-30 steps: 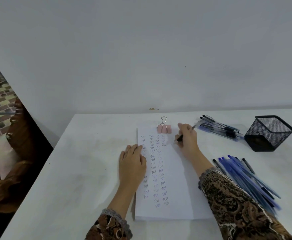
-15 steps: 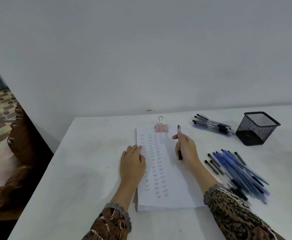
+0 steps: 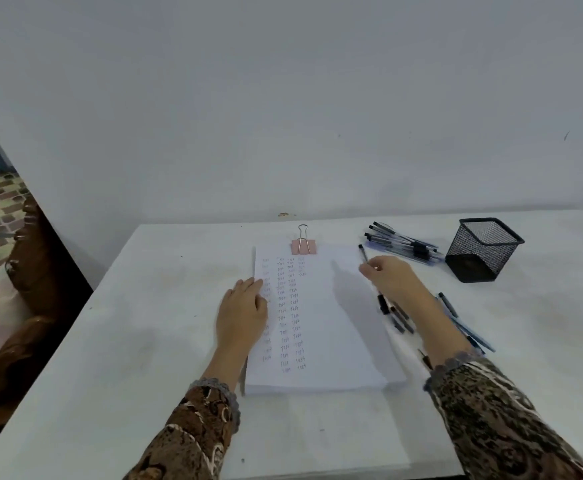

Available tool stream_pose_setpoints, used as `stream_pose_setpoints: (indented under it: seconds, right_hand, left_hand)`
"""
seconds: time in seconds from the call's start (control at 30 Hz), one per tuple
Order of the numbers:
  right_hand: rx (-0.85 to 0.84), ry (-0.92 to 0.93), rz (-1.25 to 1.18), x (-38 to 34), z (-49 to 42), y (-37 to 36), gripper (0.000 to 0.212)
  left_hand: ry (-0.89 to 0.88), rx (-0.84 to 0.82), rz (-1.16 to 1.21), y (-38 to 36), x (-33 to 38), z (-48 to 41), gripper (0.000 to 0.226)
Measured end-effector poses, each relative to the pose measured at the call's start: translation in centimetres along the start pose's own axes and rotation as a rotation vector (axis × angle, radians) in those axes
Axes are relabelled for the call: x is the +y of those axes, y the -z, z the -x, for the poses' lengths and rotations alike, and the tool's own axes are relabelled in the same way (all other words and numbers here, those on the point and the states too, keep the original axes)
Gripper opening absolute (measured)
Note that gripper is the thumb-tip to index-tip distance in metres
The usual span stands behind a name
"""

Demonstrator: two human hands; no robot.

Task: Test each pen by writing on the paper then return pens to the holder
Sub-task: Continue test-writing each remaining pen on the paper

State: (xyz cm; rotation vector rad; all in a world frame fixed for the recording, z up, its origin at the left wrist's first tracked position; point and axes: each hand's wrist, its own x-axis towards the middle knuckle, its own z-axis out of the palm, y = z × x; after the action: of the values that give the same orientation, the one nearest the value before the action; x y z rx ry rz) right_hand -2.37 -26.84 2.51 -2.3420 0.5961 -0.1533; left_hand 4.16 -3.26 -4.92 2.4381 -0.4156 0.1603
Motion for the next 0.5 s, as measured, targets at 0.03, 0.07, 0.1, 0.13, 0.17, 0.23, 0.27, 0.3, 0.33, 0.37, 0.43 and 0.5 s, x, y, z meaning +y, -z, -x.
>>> stream_pose_setpoints:
  seconds: [0.03, 0.07, 0.1, 0.13, 0.17, 0.23, 0.27, 0.3, 0.33, 0.37, 0.43, 0.5]
  right_hand:
    - [-0.011, -0.021, 0.058, 0.7, 0.3, 1.2, 0.036]
    - [-0.023, -0.043, 0.108, 1.6, 0.7, 2.1, 0.038]
    - [-0.035, -0.055, 0.174, 2.4, 1.1, 2.7, 0.036]
    - [-0.046, -0.059, 0.249, 3.2, 1.6, 3.1, 0.03]
    - [-0.057, -0.058, 0.322, 4.1, 2.0, 3.3, 0.022]
    - [-0.067, -0.048, 0.439, 5.7, 2.6, 3.2, 0.012]
    - [-0.074, -0.045, 0.472, 6.3, 2.9, 3.1, 0.016]
    - [-0.082, -0.047, 0.487, 6.8, 3.0, 3.1, 0.023]
    - [-0.087, -0.049, 0.493, 7.0, 3.0, 3.1, 0.026]
    - [-0.09, -0.048, 0.491, 6.9, 3.1, 3.3, 0.024]
    - [-0.072, -0.024, 0.529, 6.2, 3.3, 3.4, 0.019]
    - [0.024, 0.024, 0.678, 5.4, 3.6, 2.7, 0.032]
  left_hand:
    - [0.001, 0.003, -0.001, 0.0, 0.1, 0.0, 0.042]
    - [-0.001, 0.007, -0.004, 0.0, 0.1, 0.0, 0.041]
    - [-0.004, 0.012, -0.007, 0.0, 0.0, 0.0, 0.041]
    - [-0.008, 0.015, -0.006, -0.1, -0.1, 0.0, 0.041]
    - [-0.01, 0.016, -0.002, -0.1, -0.1, 0.0, 0.041]
    - [-0.004, 0.014, 0.009, -0.2, -0.3, 0.0, 0.041]
    - [0.0, 0.018, 0.01, -0.3, -0.3, 0.0, 0.041]
    - [0.004, 0.023, 0.005, -0.3, -0.4, 0.0, 0.041]
    - [0.006, 0.028, -0.002, -0.3, -0.4, 0.0, 0.041]
    - [0.006, 0.03, -0.009, -0.4, -0.4, -0.1, 0.041]
    - [0.004, 0.028, -0.012, -0.4, -0.4, -0.1, 0.041]
    - [0.009, 0.022, -0.011, -0.4, -0.4, -0.1, 0.041]
